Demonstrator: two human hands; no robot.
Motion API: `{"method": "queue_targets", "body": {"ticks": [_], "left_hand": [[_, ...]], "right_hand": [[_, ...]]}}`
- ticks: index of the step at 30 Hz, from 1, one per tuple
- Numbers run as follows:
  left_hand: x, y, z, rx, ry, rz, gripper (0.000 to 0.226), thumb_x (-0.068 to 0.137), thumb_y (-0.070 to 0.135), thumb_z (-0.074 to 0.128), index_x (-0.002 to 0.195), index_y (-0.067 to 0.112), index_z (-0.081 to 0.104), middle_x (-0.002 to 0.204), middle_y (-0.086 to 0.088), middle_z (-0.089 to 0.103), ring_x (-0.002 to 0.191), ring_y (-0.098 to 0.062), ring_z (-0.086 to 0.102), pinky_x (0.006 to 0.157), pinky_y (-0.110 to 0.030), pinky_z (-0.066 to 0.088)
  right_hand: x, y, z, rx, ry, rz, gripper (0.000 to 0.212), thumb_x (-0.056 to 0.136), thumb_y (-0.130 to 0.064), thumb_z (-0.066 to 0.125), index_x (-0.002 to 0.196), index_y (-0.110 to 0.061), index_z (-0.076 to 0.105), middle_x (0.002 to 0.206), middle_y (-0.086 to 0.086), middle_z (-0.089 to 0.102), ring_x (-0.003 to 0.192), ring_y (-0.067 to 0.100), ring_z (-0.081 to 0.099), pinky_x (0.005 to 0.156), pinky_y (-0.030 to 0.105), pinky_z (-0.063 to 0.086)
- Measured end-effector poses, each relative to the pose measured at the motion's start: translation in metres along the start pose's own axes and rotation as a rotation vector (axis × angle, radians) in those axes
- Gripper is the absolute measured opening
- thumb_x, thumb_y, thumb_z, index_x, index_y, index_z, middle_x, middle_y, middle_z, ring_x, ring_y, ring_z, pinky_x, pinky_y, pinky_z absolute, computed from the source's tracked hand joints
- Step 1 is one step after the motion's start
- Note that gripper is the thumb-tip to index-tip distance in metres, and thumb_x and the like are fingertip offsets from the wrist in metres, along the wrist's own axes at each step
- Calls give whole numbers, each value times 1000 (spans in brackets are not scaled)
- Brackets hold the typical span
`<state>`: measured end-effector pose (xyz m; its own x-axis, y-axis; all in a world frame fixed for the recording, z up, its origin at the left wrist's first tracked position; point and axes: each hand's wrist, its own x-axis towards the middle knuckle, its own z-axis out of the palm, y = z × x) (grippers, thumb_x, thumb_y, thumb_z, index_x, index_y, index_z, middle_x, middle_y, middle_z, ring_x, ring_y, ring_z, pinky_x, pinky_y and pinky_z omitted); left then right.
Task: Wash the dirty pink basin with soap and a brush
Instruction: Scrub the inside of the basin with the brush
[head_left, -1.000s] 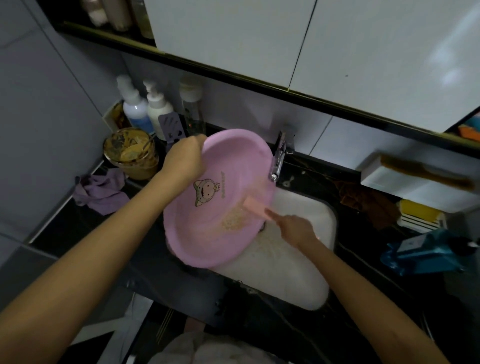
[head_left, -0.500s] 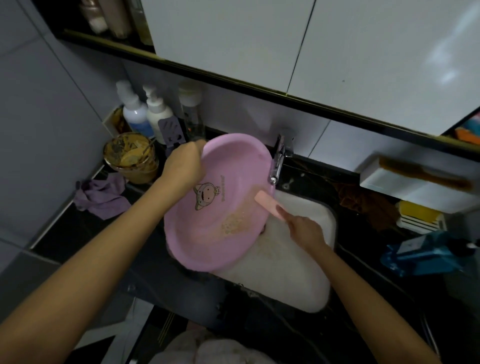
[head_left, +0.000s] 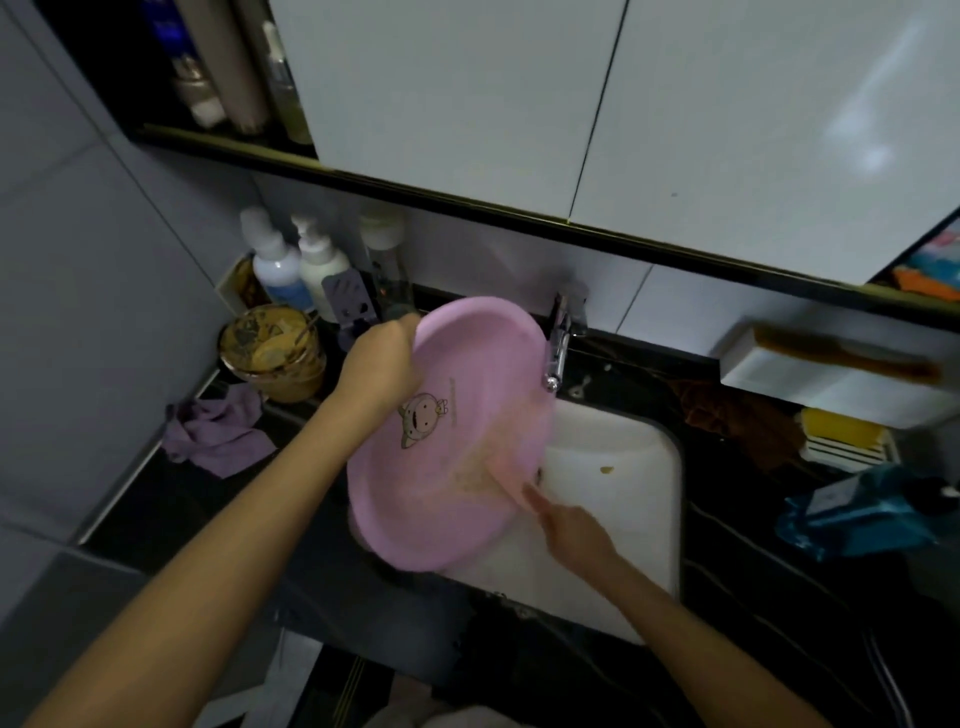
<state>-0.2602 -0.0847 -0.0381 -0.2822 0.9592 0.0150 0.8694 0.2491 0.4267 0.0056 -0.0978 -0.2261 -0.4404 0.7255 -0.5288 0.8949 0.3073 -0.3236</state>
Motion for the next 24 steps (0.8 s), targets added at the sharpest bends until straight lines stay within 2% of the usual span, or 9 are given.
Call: {"method": "queue_targets", "body": {"ticks": [2, 6, 8, 10, 12, 14, 16, 17, 24], "left_hand": [[1, 1, 0, 12, -3, 4, 37, 77, -5, 56, 112, 7, 57, 96, -15, 64, 86, -33, 62, 71, -41, 53], [1, -2, 1, 27, 3, 9, 38, 77, -6, 56, 112, 7, 55, 94, -15, 64, 83, -33, 62, 70, -44, 54], [2, -2, 0, 33, -12, 8, 39, 77, -6, 56, 113, 8, 55, 96, -15, 64, 84, -32, 62, 71, -43, 54], [4, -3, -1, 35, -16, 12, 41, 77, -7, 56, 115, 8, 55, 98, -15, 64, 86, -32, 62, 72, -42, 53], [5, -3, -1, 25, -21, 13, 42, 77, -7, 56, 116, 8, 55, 99, -15, 64, 87, -32, 62, 73, -42, 53], [4, -2, -1, 23, -24, 9, 42, 77, -7, 56, 116, 8, 55, 98, -15, 64, 86, -32, 62, 72, -42, 53], [3, -2, 0, 24, -24, 8, 41, 77, -6, 57, 116, 8, 55, 97, -14, 64, 86, -31, 62, 73, -43, 54], [4, -2, 0, 23, -20, 5, 41, 77, -6, 57, 115, 8, 56, 97, -14, 64, 86, -31, 62, 74, -43, 54], [5, -4, 0, 7, -23, -2, 38, 77, -7, 55, 113, 7, 57, 98, -14, 64, 87, -31, 61, 72, -39, 52]], "right_hand": [[-12, -22, 10, 159, -71, -19, 52, 102, -24, 32, 146, -36, 6, 127, 14, 57, 105, 29, 59, 83, 29, 47], [-27, -93, 4, 583, -257, -86, 43, 98, -43, 39, 140, -34, 43, 105, -1, 60, 70, 13, 58, 47, 13, 40], [-23, -115, 8, 745, -348, -126, 46, 94, -28, 39, 134, -49, 43, 76, -1, 54, 48, 8, 45, 39, 17, 32], [-19, -120, 10, 805, -398, -97, 57, 89, -16, 35, 134, -51, 41, 70, -2, 49, 45, 6, 37, 38, 16, 29], [-19, -111, 5, 752, -377, -43, 53, 93, -19, 35, 139, -45, 38, 85, -3, 58, 56, 8, 45, 44, 17, 34], [-13, -89, -1, 619, -295, 26, 45, 100, -36, 33, 145, -34, 32, 118, -3, 58, 86, 16, 59, 63, 19, 45], [2, -58, -6, 373, -178, 64, 50, 101, -42, 29, 149, -30, 18, 143, 6, 45, 121, 28, 51, 93, 27, 43], [12, -45, -12, 237, -132, 38, 50, 102, -36, 29, 148, -33, 10, 146, 11, 41, 125, 30, 48, 99, 31, 41], [53, -35, -59, -188, 222, 43, 67, 99, -19, 36, 149, -37, -4, 118, 16, 52, 96, 31, 60, 69, 34, 42]]}}
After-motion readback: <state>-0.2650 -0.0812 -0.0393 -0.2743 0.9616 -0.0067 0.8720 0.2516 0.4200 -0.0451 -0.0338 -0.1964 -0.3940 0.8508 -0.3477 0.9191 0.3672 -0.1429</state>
